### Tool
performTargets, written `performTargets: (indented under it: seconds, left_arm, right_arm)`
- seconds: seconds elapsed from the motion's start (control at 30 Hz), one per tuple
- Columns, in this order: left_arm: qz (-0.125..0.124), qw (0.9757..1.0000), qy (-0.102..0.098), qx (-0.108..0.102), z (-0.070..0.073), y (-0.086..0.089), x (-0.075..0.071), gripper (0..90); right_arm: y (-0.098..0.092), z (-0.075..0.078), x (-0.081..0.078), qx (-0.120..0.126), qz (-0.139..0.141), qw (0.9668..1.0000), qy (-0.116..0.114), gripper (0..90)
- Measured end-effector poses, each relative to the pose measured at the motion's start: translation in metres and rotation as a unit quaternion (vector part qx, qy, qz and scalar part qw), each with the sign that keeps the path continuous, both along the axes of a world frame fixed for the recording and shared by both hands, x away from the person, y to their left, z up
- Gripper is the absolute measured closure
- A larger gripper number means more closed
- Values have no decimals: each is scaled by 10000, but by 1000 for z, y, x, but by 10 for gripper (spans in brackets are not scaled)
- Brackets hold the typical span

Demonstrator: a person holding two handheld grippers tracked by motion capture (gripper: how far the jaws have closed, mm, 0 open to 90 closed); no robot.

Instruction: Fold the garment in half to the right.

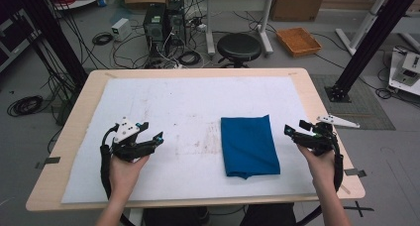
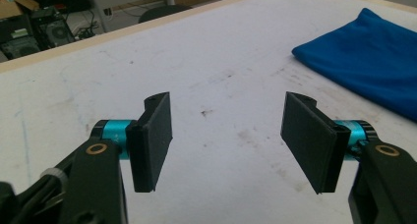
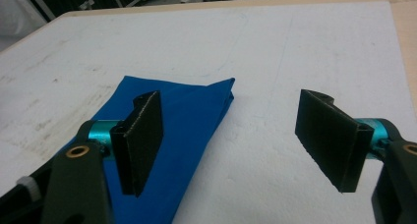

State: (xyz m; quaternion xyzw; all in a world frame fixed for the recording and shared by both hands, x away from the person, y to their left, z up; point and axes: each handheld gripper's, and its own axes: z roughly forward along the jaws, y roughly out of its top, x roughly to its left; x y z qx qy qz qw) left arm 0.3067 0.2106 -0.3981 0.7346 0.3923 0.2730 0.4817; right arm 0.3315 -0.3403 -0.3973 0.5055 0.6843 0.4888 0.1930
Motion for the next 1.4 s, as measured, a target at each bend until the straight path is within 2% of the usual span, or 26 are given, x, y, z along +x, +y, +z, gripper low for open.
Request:
performTargets:
  seconds: [0.3, 0.67, 1.4]
  left_arm:
    - [105, 9999, -76, 15, 1, 13, -4, 364]
    - [120, 9999, -65, 45, -3, 18, -4, 364]
    - [112, 9999, -52, 15, -3, 17, -5, 364]
  right_arm:
    - [-10, -1, -7, -70, -80, 9994, -334, 294]
    - [-6, -7, -2, -58, 35, 9996, -260, 286]
    - [-10, -9, 2, -42, 12, 9997, -255, 282]
